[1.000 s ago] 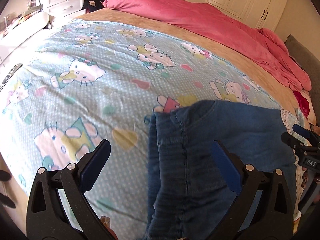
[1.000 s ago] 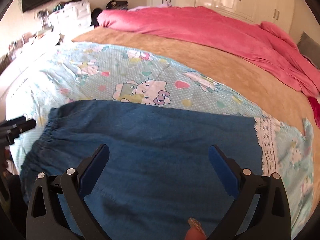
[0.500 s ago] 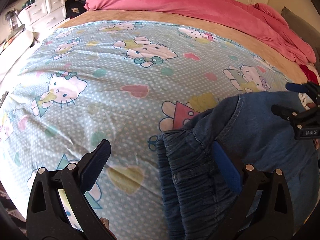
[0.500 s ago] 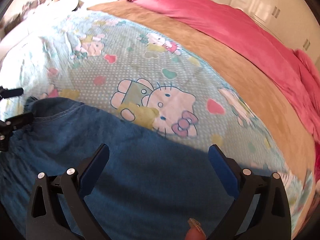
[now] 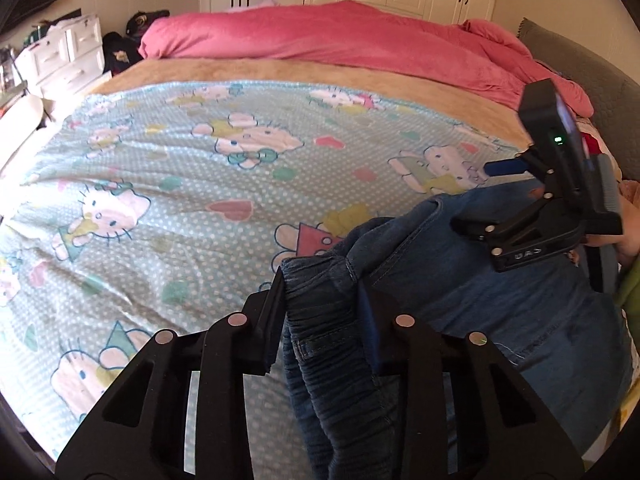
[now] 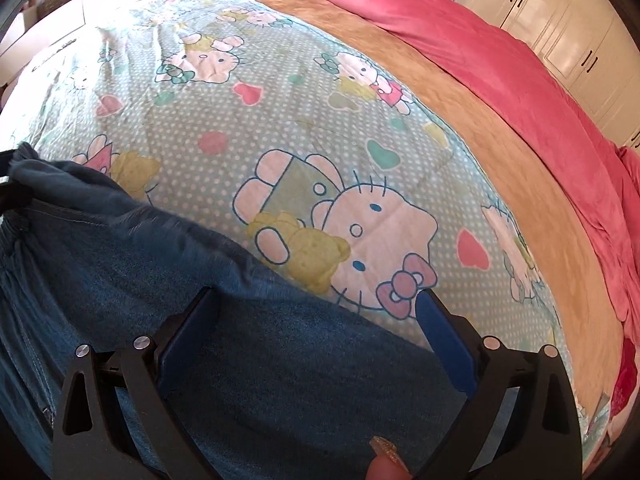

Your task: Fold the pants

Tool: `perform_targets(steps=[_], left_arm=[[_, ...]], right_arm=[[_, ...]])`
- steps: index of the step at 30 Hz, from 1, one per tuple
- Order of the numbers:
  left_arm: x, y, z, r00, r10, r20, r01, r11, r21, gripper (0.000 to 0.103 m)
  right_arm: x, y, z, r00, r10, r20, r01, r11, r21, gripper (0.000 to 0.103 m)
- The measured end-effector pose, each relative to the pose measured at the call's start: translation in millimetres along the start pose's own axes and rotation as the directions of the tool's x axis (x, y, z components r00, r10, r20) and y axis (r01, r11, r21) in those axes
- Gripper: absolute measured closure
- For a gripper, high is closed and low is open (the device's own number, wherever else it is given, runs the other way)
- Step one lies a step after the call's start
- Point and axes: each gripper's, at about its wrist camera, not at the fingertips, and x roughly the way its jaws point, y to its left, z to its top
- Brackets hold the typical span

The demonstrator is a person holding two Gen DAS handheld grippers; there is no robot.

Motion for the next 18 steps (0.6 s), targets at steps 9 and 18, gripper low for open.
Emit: perform_targets(steps=[9, 18], left_arm=[[-16, -7, -9, 0.999, 0.027, 0.027, -0.027, 1.000, 0.011, 0.078], [-46, -14, -21, 0.998, 0.027, 0.063, -0.026, 1.000, -0.016, 0.078]], right_arm=[[-28, 20, -16, 0.995, 0.074, 0.062, -0.074, 0.997, 0.002, 0.090], [-104, 17, -60, 0.963, 0.118, 0.241, -0.153, 0.979, 0.133, 0.097]])
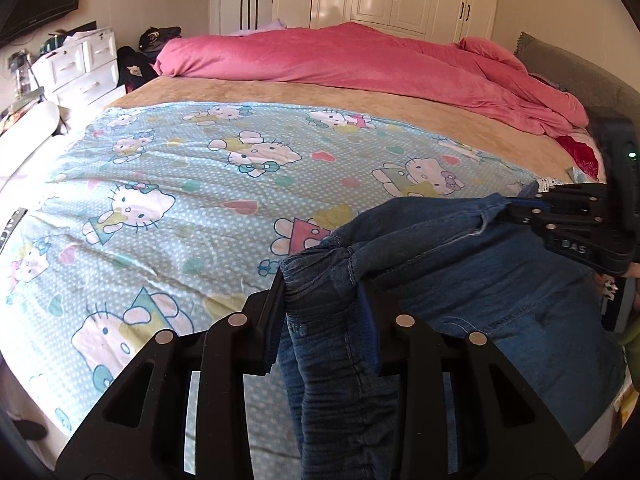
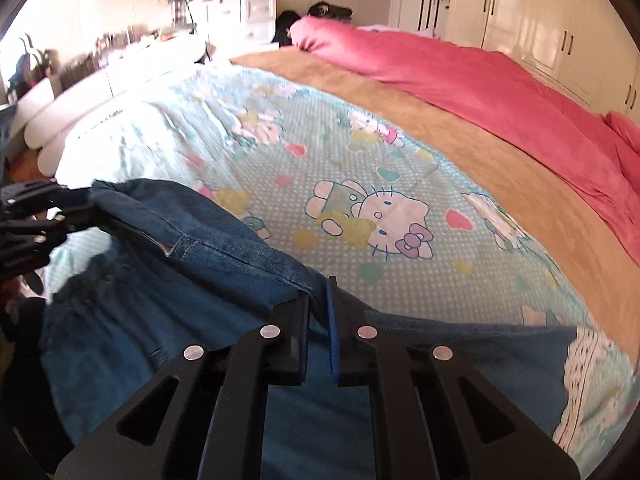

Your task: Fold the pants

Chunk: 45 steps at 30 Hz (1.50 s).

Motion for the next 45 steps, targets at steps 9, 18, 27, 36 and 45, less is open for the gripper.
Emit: perform_targets(steps=[9, 18, 27, 36, 45], left_arm=[[-39, -9, -13, 0.999, 0.020, 0.034, -0.022, 0.999, 0.039, 0.078], [-69, -6, -53, 1.000, 0.015, 0.005, -0.015, 0.999, 0.045, 0.076], [-70, -8, -95, 0.997, 0.010, -0.072, -0.005, 0.997, 0.072, 0.075], [-77, -3, -108, 0.994, 0.054, -0.100, -0.049, 0.998, 0.049, 0.059], [-112, 22, -116, 0.995, 0.073, -0.062, -0.077, 0.994, -0.071, 0.053]], right_arm=[[-78, 34, -37, 0.991, 0.070, 0.112, -0.071, 0.997, 0.003, 0.097], [-122, 95, -93, 0.977, 0.192, 0.088, -0.185, 0.979, -0.086, 0.097], [-116, 127, -139, 0.972, 0.236, -0.005, -0.236, 0.969, -0.071, 0.097], [-105, 133, -148, 0.969, 0.241, -0.051, -0.244, 0.968, -0.064, 0.097], [-99, 136, -151, 0.975, 0.216, -0.052, -0.218, 0.974, -0.051, 0.095]])
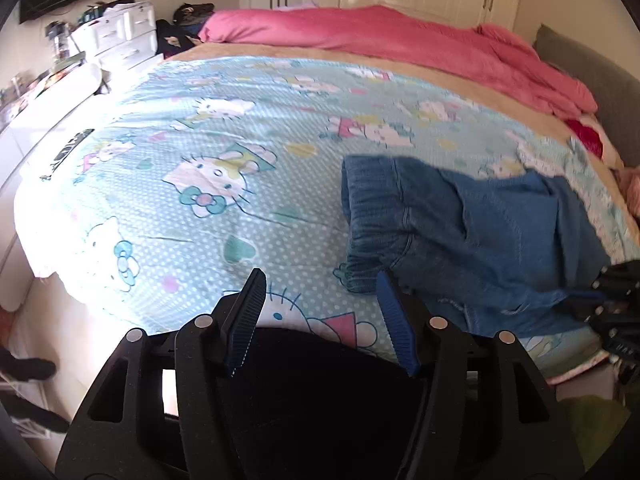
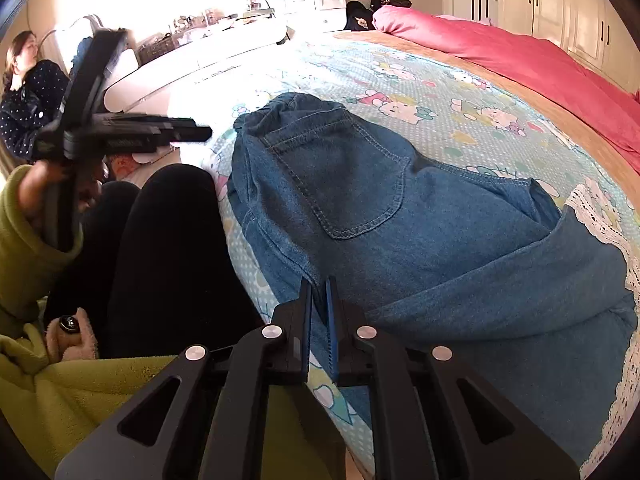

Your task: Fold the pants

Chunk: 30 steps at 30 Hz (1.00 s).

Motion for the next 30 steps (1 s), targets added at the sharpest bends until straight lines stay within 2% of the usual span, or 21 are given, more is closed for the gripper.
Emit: perform_targets(steps=[6, 11, 13, 15, 17, 21, 22, 24, 25, 26, 27, 28, 30], left_arm=[[-15, -26, 15, 0.998, -0.033, 0.046, 0.031, 0.999, 0.043, 0.054], [6, -60, 37, 0.992, -0.125, 0.013, 0.123, 0.989, 0.084, 0.054], [27, -73, 36, 0.994, -0.104, -0.032, 0.108, 0.986, 0.124, 0.054], [48, -76, 25, 0.997, -0.032, -0.071, 0.043, 0.988, 0.150, 0.054], [56, -71, 12, 0.996, -0.023, -0.082, 0.034, 0.990, 0.137, 0.054], [50, -71, 5, 0.998, 0.005, -0.061, 0.006, 0.984, 0.178, 0.054], [49, -71, 4, 0.998, 0.003, -0.061, 0.008, 0.985, 0.174, 0.054], [49, -67, 4, 0.998, -0.004, -0.061, 0.014, 0.986, 0.163, 0.054], [49, -67, 4, 0.998, -0.005, -0.060, 0.015, 0.987, 0.162, 0.054], [49, -66, 3, 0.998, -0.007, -0.057, 0.017, 0.987, 0.161, 0.054], [48, -66, 3, 0.998, -0.010, -0.054, 0.018, 0.987, 0.158, 0.054], [47, -65, 2, 0.999, -0.016, -0.050, 0.023, 0.988, 0.151, 0.054], [44, -65, 2, 0.999, -0.011, -0.039, 0.016, 0.989, 0.147, 0.054]], right_arm=[[0, 3, -2, 1.000, 0.011, -0.004, -0.011, 1.000, -0.013, 0.095], [1, 5, -3, 1.000, 0.023, -0.018, -0.023, 1.000, -0.020, 0.093], [1, 7, -5, 0.998, 0.065, -0.027, -0.065, 0.998, -0.012, 0.092], [-4, 9, -6, 0.993, 0.121, -0.013, -0.121, 0.993, 0.003, 0.091], [-12, 10, -4, 0.992, 0.122, 0.025, -0.122, 0.992, 0.002, 0.084], [-22, 2, 11, 0.991, 0.067, 0.112, -0.073, 0.996, 0.047, 0.055], [-19, 0, 14, 0.993, 0.046, 0.109, -0.052, 0.997, 0.053, 0.053], [-7, -3, 18, 0.997, -0.012, 0.076, 0.007, 0.998, 0.064, 0.049], [3, -6, 18, 0.999, -0.013, 0.035, 0.010, 0.997, 0.072, 0.047], [21, -11, 13, 0.999, 0.011, -0.043, -0.007, 0.995, 0.104, 0.041], [34, -17, 8, 0.995, 0.026, -0.096, -0.012, 0.990, 0.143, 0.041], [40, -21, 3, 0.994, 0.033, -0.100, -0.016, 0.985, 0.170, 0.041], [32, -20, 2, 0.998, 0.045, -0.054, -0.035, 0.984, 0.173, 0.039]])
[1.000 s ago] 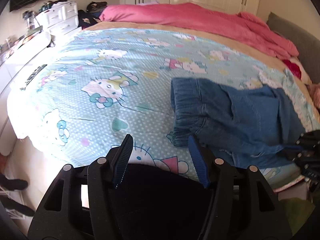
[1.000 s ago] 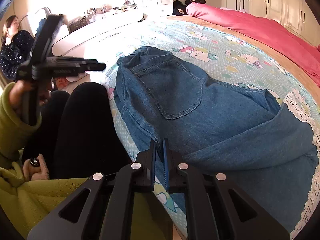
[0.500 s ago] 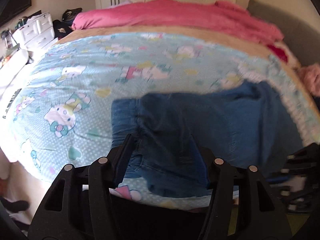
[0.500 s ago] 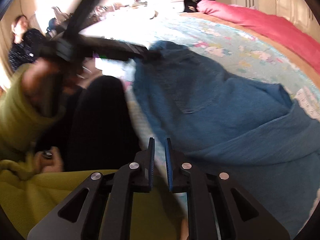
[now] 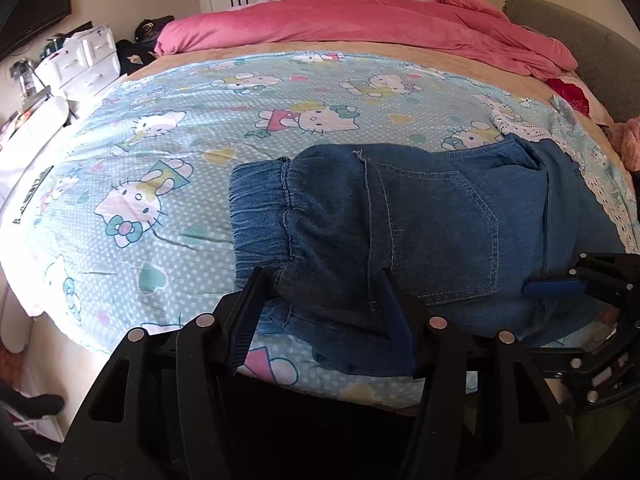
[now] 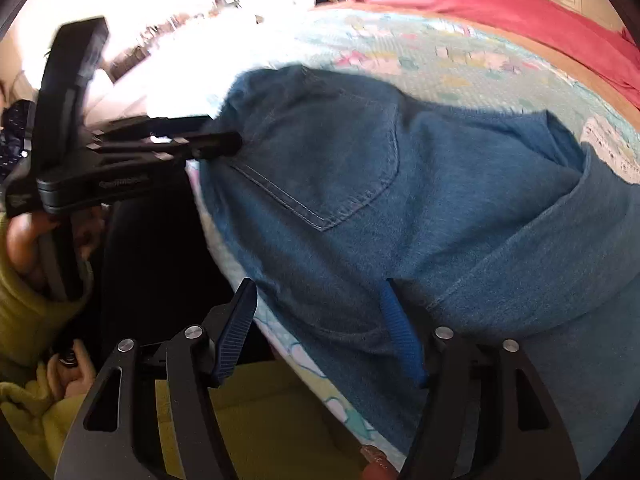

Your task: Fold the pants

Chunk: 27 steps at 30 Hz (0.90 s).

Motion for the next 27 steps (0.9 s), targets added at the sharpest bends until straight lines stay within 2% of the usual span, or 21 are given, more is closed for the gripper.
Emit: perform_targets(steps=[2, 4, 5, 6, 10, 11, 13, 19, 20, 21, 27], left_arm=[[-4, 2, -1, 1.000, -0.008, 0.011, 0.009, 1.000, -0.018, 0.054], [-10, 4, 1, 0.999, -0.025, 0.026, 0.026, 0.999, -0.037, 0.053], [-16, 4, 2, 0.999, -0.030, 0.042, 0.032, 0.998, -0.046, 0.050], [-20, 5, 4, 0.998, -0.026, 0.055, 0.029, 0.998, -0.050, 0.041], [-36, 4, 10, 0.995, -0.021, 0.093, 0.026, 0.998, -0.054, 0.033], [-41, 4, 11, 0.994, -0.024, 0.102, 0.029, 0.998, -0.057, 0.032], [-45, 1, 13, 0.993, -0.033, 0.109, 0.039, 0.998, -0.057, 0.030], [-58, -9, 19, 0.989, -0.058, 0.134, 0.065, 0.997, -0.044, 0.024], [-59, -11, 21, 0.988, -0.067, 0.137, 0.074, 0.996, -0.044, 0.024], [-60, -12, 22, 0.987, -0.076, 0.138, 0.083, 0.995, -0.046, 0.024], [-60, -26, 34, 0.983, -0.134, 0.129, 0.140, 0.989, -0.039, 0.022]], right_arm=[[-12, -3, 1, 0.999, 0.025, 0.037, -0.026, 0.999, 0.022, 0.040], [-28, -6, 5, 0.996, 0.011, 0.088, -0.014, 0.999, 0.032, 0.040], [-34, -6, 5, 0.994, -0.003, 0.105, 0.000, 0.999, 0.033, 0.040], [-42, -9, 5, 0.992, -0.021, 0.126, 0.016, 0.999, 0.040, 0.040], [-65, -25, 7, 0.981, -0.082, 0.177, 0.066, 0.993, 0.095, 0.039], [-71, -32, 7, 0.976, -0.107, 0.188, 0.087, 0.990, 0.110, 0.030], [-81, -42, 4, 0.965, -0.143, 0.218, 0.114, 0.983, 0.143, 0.026], [-106, -73, 8, 0.939, -0.222, 0.263, 0.168, 0.963, 0.212, 0.026], [-108, -78, 8, 0.934, -0.238, 0.266, 0.180, 0.958, 0.223, 0.020], [-112, -84, 9, 0.928, -0.254, 0.272, 0.192, 0.953, 0.235, 0.018], [-125, -117, 25, 0.911, -0.302, 0.280, 0.230, 0.937, 0.263, 0.018]])
